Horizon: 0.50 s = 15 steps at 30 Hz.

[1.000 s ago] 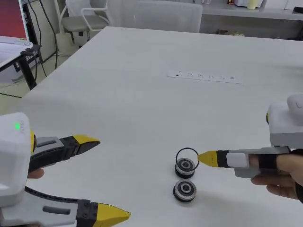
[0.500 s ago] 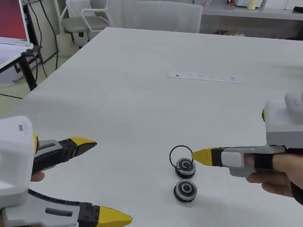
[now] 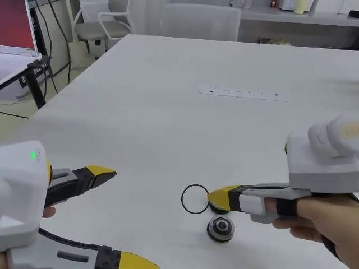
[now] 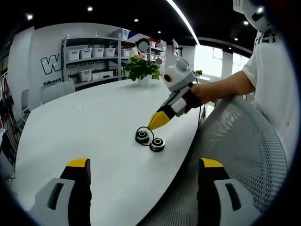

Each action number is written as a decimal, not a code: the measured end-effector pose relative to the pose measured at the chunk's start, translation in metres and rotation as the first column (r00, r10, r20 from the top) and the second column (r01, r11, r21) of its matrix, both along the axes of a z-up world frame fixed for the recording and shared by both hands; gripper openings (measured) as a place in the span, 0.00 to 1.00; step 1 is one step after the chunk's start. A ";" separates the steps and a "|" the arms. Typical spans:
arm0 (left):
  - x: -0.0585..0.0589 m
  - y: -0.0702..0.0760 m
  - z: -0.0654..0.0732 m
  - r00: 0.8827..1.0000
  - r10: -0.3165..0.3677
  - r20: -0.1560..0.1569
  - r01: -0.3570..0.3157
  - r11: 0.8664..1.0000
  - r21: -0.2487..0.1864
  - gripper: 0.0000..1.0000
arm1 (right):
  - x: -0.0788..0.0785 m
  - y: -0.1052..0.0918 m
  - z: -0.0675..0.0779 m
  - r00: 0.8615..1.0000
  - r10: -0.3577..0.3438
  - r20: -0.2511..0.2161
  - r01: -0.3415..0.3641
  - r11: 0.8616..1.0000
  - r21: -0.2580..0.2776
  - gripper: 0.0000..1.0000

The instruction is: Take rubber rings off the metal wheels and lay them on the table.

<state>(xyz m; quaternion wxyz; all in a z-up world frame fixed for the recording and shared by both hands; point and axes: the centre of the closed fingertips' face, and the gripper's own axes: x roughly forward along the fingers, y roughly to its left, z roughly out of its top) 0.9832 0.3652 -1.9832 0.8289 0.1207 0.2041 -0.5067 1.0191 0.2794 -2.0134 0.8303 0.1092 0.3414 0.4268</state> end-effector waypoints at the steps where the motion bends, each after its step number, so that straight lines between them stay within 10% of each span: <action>1: 0.000 0.000 0.000 1.000 0.001 0.000 -0.001 1.000 0.000 0.93 | 0.000 0.000 -0.002 1.000 -0.003 -0.001 0.003 1.000 -0.003 0.00; 15: 0.000 0.001 -0.002 1.000 0.008 -0.013 -0.008 1.000 -0.001 0.91 | -0.005 0.012 -0.033 1.000 0.027 0.008 -0.027 0.999 -0.041 0.00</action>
